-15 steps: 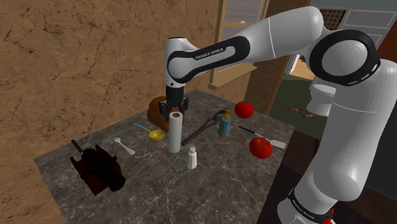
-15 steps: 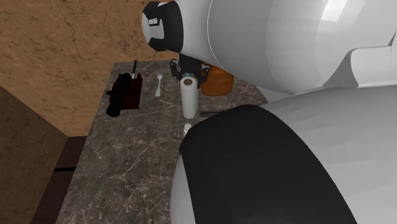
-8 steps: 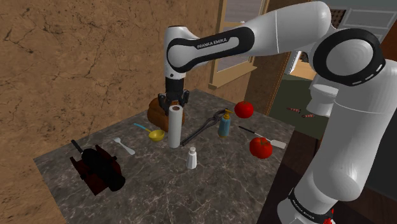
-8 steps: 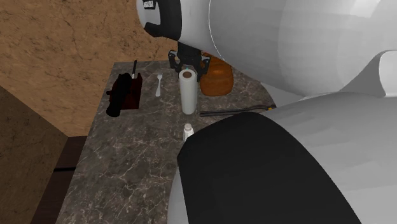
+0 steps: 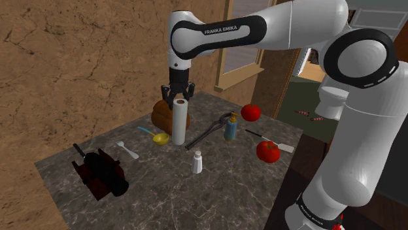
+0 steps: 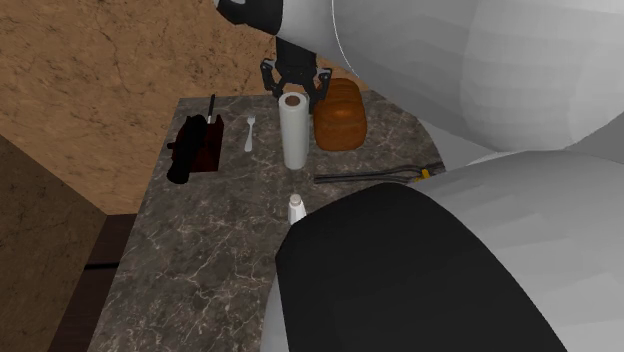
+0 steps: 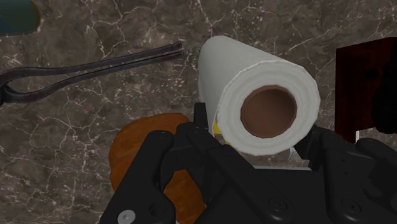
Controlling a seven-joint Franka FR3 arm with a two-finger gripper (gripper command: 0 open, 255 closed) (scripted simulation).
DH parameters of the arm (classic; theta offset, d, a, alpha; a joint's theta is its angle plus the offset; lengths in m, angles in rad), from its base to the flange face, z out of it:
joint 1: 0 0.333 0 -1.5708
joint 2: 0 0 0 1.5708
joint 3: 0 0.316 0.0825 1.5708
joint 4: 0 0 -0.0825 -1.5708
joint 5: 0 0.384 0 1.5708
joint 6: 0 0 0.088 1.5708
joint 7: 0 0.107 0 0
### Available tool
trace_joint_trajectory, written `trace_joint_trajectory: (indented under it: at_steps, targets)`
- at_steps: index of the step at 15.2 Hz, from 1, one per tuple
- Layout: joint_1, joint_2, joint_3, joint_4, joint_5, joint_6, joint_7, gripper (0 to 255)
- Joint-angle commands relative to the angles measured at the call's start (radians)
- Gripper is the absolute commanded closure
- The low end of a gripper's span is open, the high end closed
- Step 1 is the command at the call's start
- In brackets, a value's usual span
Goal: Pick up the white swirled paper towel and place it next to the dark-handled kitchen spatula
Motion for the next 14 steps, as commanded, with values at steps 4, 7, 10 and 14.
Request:
trace_joint_trajectory:
  at_steps: [4,7,10,14]
  targets:
    - [-0.001,-0.007,0.0,0.057,0.002,-0.064,-0.001,255]
    - [0.0,-0.005,0.0,0.1,0.001,-0.105,0.001,255]
    - [0.001,0.0,0.001,0.146,0.0,-0.147,0.004,255]
    - [0.004,0.01,0.002,0.214,-0.003,-0.205,0.008,255]
